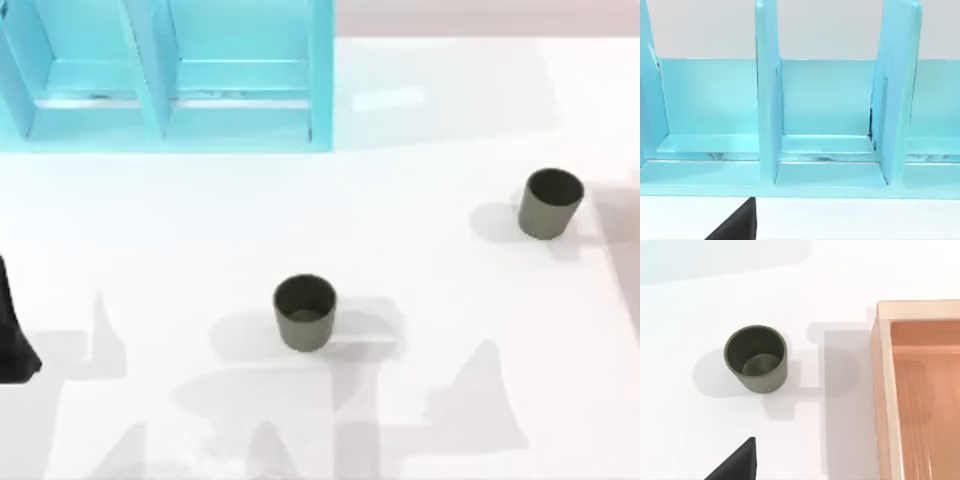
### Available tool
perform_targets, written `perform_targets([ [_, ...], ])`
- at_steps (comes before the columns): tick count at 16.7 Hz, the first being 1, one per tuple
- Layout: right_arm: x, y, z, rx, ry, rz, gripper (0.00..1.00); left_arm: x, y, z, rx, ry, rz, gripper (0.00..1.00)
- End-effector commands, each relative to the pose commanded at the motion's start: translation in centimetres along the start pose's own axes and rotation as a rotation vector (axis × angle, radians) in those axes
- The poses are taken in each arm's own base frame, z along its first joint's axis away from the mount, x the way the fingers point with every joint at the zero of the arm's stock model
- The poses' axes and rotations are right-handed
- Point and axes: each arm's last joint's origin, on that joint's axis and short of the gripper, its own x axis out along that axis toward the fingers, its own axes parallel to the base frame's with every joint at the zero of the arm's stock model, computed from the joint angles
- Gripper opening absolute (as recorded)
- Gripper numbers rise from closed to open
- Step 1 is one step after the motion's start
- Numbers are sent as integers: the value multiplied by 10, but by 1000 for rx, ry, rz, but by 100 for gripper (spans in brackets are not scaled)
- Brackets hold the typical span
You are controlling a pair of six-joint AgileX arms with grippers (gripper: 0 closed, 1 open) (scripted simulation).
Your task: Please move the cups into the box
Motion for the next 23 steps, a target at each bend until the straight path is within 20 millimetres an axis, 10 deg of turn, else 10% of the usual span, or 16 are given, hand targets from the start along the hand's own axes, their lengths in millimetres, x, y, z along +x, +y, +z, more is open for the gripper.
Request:
perform_targets([
  [7, 103, 24, 95, 9, 457, -15, 100, 0, 0, 0, 0, 0, 0, 100],
  [14, 204, 50, 106, -5, 749, -45, 100, 0, 0, 0, 0, 0, 0, 100],
  [23, 221, 53, 102, -4, 792, -53, 100, 0, 0, 0, 0, 0, 0, 100],
])
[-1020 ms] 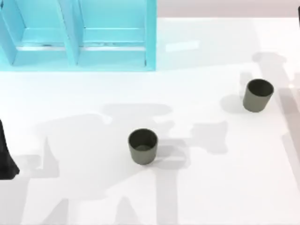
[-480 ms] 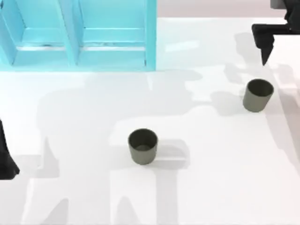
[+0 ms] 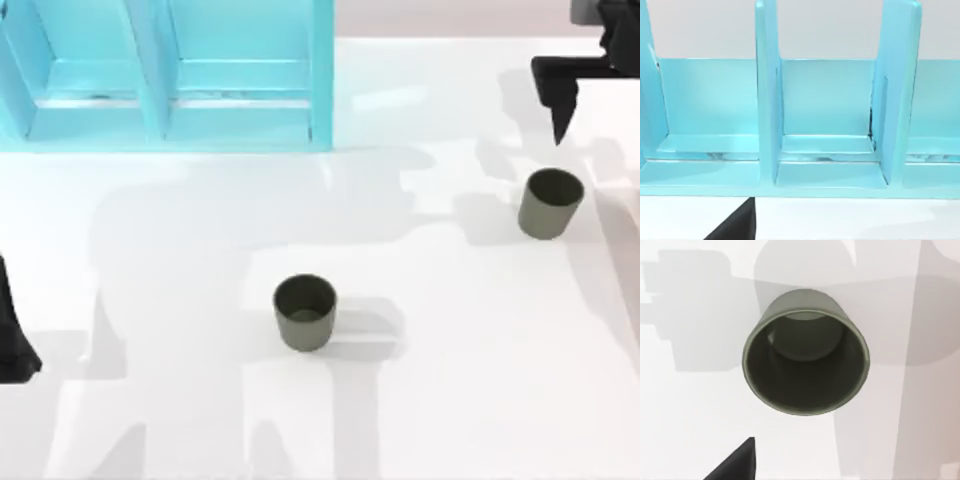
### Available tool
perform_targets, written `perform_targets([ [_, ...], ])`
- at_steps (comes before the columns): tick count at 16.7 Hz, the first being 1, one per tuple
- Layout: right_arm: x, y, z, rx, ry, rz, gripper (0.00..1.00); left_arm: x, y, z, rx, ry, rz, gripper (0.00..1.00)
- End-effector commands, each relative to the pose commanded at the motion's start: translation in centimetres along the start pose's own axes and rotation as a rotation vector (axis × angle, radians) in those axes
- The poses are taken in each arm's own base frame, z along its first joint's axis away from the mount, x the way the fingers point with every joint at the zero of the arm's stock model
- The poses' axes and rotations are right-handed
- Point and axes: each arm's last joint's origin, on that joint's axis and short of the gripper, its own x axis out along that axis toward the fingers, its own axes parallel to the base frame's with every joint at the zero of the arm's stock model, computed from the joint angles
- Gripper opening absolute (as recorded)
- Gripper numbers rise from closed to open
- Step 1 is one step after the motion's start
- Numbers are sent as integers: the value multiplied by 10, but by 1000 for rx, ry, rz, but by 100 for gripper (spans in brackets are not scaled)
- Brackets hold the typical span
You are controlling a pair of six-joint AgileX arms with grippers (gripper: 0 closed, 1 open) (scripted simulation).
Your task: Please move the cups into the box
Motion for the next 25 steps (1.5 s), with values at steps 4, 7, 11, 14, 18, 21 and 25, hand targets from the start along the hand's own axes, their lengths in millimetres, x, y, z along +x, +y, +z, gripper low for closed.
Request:
perform_targets([
  [4, 40, 17, 9, -5, 6, -2, 100, 0, 0, 0, 0, 0, 0, 100],
  [7, 78, 21, 11, -5, 3, -1, 100, 0, 0, 0, 0, 0, 0, 100],
  [11, 96, 7, 2, -5, 0, -1, 100, 0, 0, 0, 0, 0, 0, 100],
  [14, 99, 2, -1, -5, 0, 0, 100, 0, 0, 0, 0, 0, 0, 100],
  [18, 99, 2, -1, -5, 0, 0, 92, 0, 0, 0, 0, 0, 0, 100],
  [21, 99, 2, -1, -5, 0, 0, 70, 0, 0, 0, 0, 0, 0, 100],
  [25, 99, 2, -1, -5, 0, 0, 40, 0, 0, 0, 0, 0, 0, 100],
])
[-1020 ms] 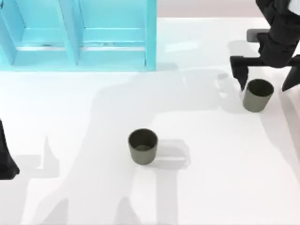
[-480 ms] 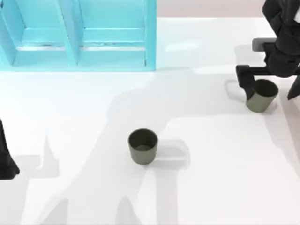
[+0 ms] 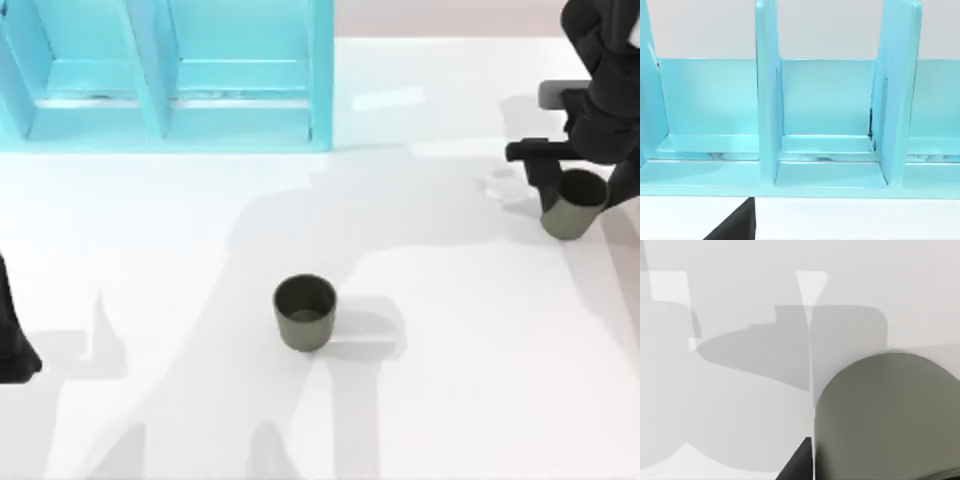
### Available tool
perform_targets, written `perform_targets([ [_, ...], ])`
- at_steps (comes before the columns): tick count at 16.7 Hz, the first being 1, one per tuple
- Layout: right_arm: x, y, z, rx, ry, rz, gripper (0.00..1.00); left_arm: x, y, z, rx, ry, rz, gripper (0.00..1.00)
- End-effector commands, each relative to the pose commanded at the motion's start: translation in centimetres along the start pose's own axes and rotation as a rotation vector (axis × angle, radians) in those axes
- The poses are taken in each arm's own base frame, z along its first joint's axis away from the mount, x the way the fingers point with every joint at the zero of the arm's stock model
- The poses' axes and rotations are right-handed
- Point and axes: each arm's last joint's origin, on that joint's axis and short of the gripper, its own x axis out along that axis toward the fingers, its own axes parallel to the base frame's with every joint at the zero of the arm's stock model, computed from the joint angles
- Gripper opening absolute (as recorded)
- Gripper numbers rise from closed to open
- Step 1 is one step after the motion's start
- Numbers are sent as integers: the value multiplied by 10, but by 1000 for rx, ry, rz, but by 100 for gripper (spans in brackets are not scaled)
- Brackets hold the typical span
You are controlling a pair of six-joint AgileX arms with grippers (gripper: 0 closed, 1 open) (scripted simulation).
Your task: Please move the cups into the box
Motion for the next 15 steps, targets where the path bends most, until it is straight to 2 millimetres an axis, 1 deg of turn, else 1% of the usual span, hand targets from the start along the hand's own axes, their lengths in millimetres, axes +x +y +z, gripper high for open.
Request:
perform_targets([
  [5, 0, 0, 0, 0, 0, 0, 2, 0, 0, 0, 0, 0, 0, 100],
  [6, 0, 0, 0, 0, 0, 0, 0, 0, 0, 0, 0, 0, 0, 100],
  [15, -1, 2, 0, -4, 0, 1, 0, 0, 0, 0, 0, 0, 0, 100],
])
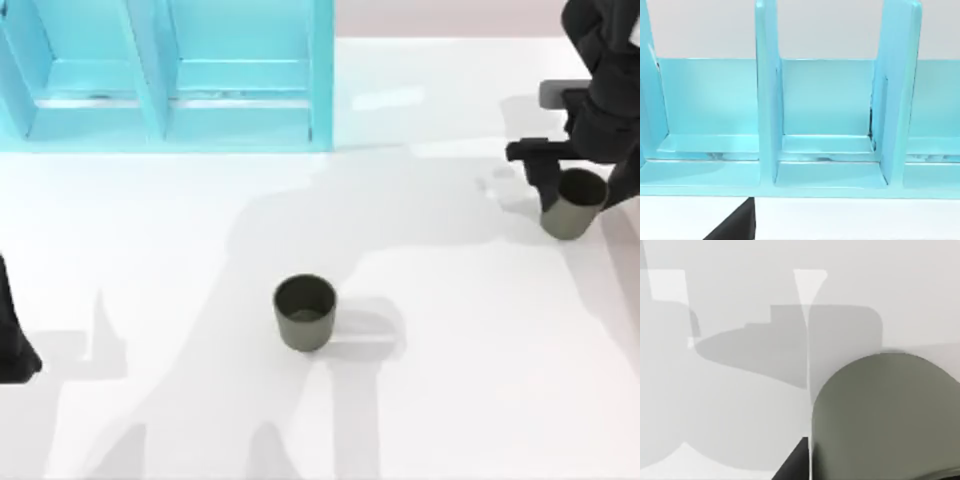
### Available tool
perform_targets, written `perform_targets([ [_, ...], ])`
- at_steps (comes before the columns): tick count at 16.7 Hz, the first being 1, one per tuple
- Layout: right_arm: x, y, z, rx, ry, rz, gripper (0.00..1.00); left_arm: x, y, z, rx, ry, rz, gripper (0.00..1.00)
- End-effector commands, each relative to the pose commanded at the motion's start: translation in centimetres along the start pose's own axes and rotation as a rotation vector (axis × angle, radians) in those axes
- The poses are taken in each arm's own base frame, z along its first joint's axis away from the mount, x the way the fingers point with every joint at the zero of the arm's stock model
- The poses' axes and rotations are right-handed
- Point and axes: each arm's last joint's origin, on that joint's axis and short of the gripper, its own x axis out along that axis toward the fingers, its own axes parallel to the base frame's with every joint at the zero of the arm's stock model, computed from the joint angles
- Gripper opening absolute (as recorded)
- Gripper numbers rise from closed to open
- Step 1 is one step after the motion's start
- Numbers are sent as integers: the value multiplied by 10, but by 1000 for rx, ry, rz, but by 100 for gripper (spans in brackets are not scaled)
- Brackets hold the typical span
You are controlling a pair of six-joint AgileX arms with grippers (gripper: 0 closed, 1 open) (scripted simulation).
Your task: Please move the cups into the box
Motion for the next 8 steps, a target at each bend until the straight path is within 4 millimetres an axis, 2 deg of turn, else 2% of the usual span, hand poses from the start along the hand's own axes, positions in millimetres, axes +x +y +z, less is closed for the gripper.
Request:
perform_targets([
  [2, -15, 5, 1, -30, -17, 9, 0, 0, 0, 0, 0, 0, 0, 100],
  [4, -40, 2, 2, -57, -48, 17, 0, 0, 0, 0, 0, 0, 0, 100],
  [6, -66, -12, 4, -67, -73, 18, 0, 0, 0, 0, 0, 0, 0, 100],
  [8, -85, -38, 4, -57, -75, 10, 0, 0, 0, 0, 0, 0, 0, 100],
])
